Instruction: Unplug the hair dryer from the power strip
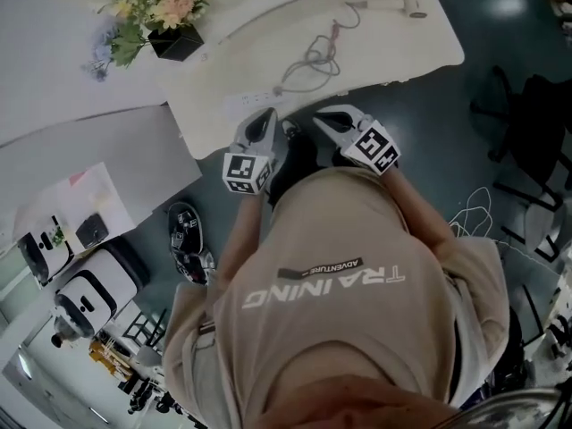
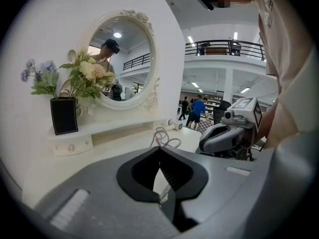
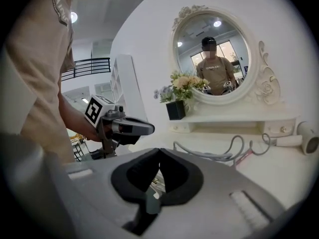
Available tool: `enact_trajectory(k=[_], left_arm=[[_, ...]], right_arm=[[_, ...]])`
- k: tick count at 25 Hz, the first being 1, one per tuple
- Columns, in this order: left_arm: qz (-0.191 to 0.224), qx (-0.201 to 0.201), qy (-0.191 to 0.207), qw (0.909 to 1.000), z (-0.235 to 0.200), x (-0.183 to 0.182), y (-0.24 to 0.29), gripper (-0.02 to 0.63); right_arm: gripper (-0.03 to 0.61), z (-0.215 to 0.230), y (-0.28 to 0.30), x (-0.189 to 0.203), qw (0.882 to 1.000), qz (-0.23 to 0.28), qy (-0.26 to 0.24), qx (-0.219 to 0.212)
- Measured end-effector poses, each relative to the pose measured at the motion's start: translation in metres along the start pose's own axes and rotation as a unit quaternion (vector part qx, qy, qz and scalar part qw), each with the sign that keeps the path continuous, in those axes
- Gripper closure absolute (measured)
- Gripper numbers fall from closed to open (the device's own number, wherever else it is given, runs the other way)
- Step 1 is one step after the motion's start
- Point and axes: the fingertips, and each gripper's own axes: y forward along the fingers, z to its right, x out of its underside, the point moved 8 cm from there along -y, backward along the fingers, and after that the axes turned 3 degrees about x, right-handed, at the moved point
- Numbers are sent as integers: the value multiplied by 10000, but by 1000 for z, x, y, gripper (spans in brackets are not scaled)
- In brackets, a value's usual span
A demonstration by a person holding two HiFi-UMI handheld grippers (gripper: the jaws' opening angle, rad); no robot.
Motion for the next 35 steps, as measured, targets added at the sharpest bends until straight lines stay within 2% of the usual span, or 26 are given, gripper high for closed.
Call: enact_trajectory(k=[6, 9, 12, 15, 22, 26, 30, 35], left_arm=[[-248, 645, 291, 9972, -39, 10, 5, 607], [-312, 993, 538, 9931, -61, 14, 8, 607], [-321, 1354, 574, 9886, -81, 17, 13, 607], [-422, 1722, 680, 9818, -97, 22, 23, 607], [-914, 2437, 995, 9604, -113, 34, 48, 606], [-1114, 2619, 1149, 9517, -106, 34, 58, 606], [-1238, 2614, 1472, 9459, -96, 37, 72, 604], [-1292, 2594, 1434, 9463, -93, 38, 77, 575]], right_arm=[[575, 10, 42, 10, 9963, -719, 304, 346], [574, 14, 69, 10, 9934, -918, 301, 623], [575, 14, 96, 9, 9905, -1066, 237, 837], [574, 14, 116, 11, 9864, -1220, 216, 1079], [574, 15, 142, 18, 9793, -1323, 543, 1432], [574, 18, 149, 19, 9789, -1380, 552, 1403], [574, 23, 151, 21, 9798, -1522, 410, 1231], [574, 25, 157, 30, 9763, -1953, -69, 933]])
